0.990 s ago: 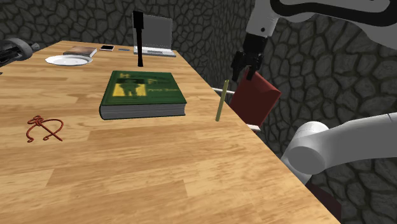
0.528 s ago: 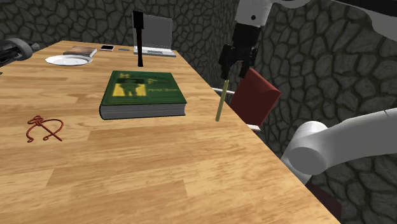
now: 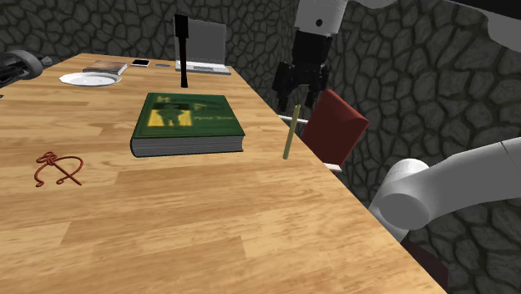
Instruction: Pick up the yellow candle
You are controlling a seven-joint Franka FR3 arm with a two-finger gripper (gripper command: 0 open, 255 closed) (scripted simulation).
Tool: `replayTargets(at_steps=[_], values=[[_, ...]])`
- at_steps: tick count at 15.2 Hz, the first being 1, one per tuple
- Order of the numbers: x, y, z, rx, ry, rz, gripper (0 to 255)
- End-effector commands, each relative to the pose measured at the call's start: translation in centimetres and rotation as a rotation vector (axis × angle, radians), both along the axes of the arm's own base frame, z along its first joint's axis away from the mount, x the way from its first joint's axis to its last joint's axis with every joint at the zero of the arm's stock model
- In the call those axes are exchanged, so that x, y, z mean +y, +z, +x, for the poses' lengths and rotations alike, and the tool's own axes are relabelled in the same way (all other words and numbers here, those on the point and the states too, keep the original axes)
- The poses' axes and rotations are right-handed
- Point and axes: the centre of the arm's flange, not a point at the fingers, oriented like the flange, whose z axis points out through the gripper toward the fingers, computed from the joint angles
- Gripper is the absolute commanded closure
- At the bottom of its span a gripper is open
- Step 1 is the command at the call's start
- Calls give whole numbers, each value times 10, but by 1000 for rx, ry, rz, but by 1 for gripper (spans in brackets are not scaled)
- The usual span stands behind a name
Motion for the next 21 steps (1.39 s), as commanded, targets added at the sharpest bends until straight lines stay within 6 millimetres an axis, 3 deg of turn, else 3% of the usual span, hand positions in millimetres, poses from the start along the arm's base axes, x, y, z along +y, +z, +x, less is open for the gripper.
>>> replayTargets(at_steps=[1,3,5,6,15,21], values=[[1,-10,-1,0,-1,0,0],[1,-24,-1,0,-1,0,0],[1,-24,-1,0,-1,0,0],[1,-23,-1,0,-1,0,255],[1,-24,-1,0,-1,0,255],[1,8,-1,0,-1,0,255]])
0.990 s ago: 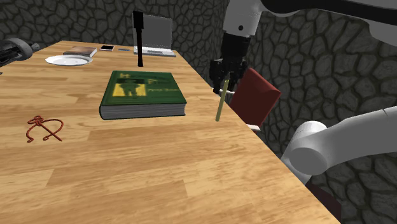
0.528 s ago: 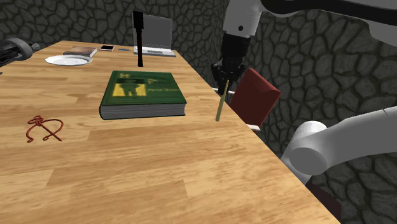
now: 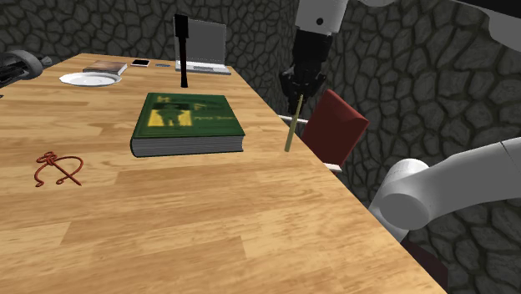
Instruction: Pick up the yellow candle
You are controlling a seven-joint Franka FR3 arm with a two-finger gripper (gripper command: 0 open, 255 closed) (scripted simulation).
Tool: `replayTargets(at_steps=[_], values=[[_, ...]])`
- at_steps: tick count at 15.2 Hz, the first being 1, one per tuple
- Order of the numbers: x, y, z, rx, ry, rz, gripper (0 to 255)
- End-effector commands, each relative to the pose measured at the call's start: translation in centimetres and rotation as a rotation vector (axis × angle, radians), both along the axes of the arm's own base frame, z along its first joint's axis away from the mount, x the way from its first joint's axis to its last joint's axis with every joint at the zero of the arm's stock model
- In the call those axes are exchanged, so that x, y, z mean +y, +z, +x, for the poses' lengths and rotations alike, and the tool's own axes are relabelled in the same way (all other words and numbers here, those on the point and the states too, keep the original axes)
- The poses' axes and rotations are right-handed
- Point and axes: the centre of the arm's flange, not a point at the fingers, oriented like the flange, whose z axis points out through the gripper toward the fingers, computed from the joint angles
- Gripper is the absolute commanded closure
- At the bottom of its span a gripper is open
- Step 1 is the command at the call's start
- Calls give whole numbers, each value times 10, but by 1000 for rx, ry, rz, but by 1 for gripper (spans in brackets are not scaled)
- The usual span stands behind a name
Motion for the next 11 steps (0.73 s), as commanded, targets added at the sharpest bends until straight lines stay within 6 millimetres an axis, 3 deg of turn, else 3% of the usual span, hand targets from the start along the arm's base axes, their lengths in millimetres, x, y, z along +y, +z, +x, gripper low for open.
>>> replayTargets(at_steps=[1,9,11], values=[[0,11,0,0,0,0,255],[0,53,0,0,0,0,255],[0,54,0,0,0,0,255]])
